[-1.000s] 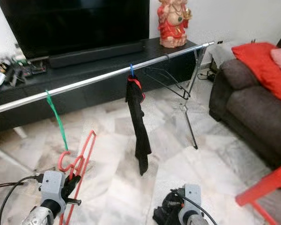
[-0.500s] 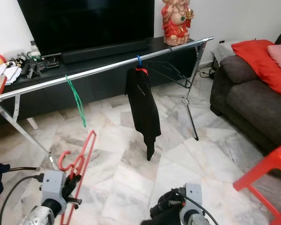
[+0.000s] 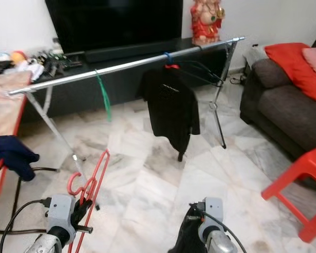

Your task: Hang hanger

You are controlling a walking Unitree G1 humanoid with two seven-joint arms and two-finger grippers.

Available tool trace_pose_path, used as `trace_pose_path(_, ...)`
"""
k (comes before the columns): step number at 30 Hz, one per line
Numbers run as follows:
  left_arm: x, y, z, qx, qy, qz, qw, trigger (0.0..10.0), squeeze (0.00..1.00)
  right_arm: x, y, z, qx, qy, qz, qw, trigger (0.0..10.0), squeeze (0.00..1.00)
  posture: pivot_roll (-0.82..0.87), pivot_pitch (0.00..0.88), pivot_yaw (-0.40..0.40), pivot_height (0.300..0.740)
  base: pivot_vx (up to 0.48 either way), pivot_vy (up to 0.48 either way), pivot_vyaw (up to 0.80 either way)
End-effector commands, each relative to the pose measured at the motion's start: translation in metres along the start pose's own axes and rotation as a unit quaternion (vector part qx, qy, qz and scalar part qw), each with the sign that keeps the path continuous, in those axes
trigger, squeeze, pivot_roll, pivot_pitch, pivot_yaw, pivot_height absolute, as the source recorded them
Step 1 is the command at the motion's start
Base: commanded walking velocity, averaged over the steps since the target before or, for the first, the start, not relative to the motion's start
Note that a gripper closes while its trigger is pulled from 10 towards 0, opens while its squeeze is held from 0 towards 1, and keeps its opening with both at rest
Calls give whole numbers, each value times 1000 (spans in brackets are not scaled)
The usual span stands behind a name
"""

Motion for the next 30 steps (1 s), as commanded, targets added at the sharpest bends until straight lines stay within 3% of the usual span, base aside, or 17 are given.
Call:
trace_pose_path(1, 3, -2, 3, -4, 1, 6, 1000, 10000, 0, -5, 15, 10, 5, 13, -22, 1000, 10000, 0, 44, 35, 8, 740, 0, 0, 794)
trace_pose_path(11, 1, 0, -5, -10, -25, 8, 1000, 10000, 0, -10, 33, 23, 20, 35, -48, 998, 10000, 0, 43, 29, 5, 740, 0, 0, 799)
trace_pose_path(14, 0, -4, -12, -44, -70, 26, 996, 10000, 0, -13, 43, 26, 22, 32, -60, 997, 10000, 0, 42, 24, 6, 740, 0, 0, 533)
trace_pose_path(17, 1, -12, -25, -74, -151, 58, 984, 10000, 0, -15, 50, 31, 27, 34, -64, 997, 10000, 0, 41, 15, 8, 740, 0, 0, 0)
trace_pose_path(19, 4, -17, -34, -120, -211, 80, 967, 10000, 0, -17, 56, 35, 38, 40, -68, 996, 10000, 0, 44, 7, 9, 740, 0, 0, 0)
trace_pose_path(20, 10, -29, -40, -167, -286, 119, 936, 10000, 0, -20, 67, 38, 44, 33, -75, 996, 10000, 0, 44, 0, 10, 740, 0, 0, 0)
trace_pose_path(22, 13, -33, -41, -180, -311, 134, 923, 10000, 0, -21, 72, 39, 45, 30, -79, 995, 10000, 0, 41, 0, 11, 740, 0, 0, 0)
trace_pose_path(25, 20, -45, -41, -240, -383, 183, 873, 10000, 0, -26, 100, 45, 53, 20, -102, 993, 10000, 0, 37, 0, 13, 740, 0, 0, 0)
trace_pose_path(30, 16, -37, -50, -242, -419, 179, 856, 10000, 0, -29, 122, 57, 78, 32, -118, 989, 10000, 0, 27, 0, 11, 740, 0, 0, 0)
Point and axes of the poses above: a point about 5 cm out from each wrist's last joint towards the gripper, its own x axis pointing back from the gripper into the wrist, its own y axis along the axis of the wrist's last joint, z = x × y, the point moved 6 cm from there along -x, pointing out of the wrist towards the gripper, and after that the axes turned 7 degrees about -x, right-handed, at the moved point
